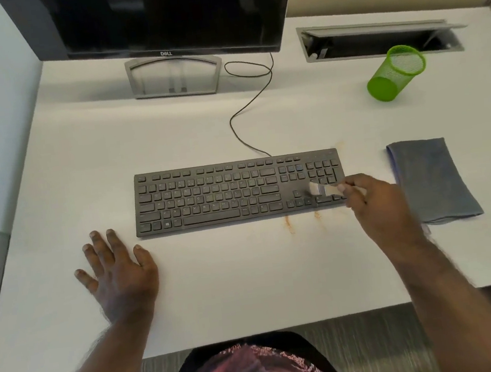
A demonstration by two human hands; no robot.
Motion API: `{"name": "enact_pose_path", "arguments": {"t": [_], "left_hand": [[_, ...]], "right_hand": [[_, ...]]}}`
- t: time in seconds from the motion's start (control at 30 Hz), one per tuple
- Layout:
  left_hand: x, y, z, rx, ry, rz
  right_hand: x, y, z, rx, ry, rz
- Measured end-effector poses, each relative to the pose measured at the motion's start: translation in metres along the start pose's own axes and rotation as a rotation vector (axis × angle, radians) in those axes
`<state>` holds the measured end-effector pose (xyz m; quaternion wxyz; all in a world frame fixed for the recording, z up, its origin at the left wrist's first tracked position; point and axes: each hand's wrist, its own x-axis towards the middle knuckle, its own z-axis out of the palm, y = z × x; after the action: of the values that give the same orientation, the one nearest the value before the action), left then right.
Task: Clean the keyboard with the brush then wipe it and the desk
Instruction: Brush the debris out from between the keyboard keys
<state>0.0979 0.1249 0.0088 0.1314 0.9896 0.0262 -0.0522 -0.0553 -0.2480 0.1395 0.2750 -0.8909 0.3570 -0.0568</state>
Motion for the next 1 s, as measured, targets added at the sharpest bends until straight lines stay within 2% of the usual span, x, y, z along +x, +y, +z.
{"name": "enact_pose_path", "arguments": {"t": [0.17,0.3,0.47,0.6,0.73,0.83,1.0], "left_hand": [[0.000,-0.001,-0.001,-0.007,-0.023,0.019],[0.002,-0.001,0.000,-0.010,-0.030,0.021],[0.002,-0.004,0.000,-0.008,-0.042,0.025],[0.003,-0.003,0.001,-0.010,-0.033,0.025],[0.003,-0.004,0.002,-0.007,-0.025,0.026],[0.003,-0.002,0.002,0.003,-0.014,0.025],[0.002,-0.002,0.002,0.006,-0.009,0.021]], "right_hand": [[-0.012,0.005,0.002,-0.147,-0.037,0.043],[-0.014,0.007,-0.004,-0.052,0.061,0.070],[-0.017,0.000,0.011,-0.051,-0.001,0.015],[-0.011,0.022,-0.004,-0.171,0.086,0.101],[-0.013,0.030,-0.009,-0.019,0.091,0.052],[-0.012,0.034,0.000,-0.041,0.052,0.007],[-0.005,0.057,-0.016,-0.129,0.174,0.069]]}}
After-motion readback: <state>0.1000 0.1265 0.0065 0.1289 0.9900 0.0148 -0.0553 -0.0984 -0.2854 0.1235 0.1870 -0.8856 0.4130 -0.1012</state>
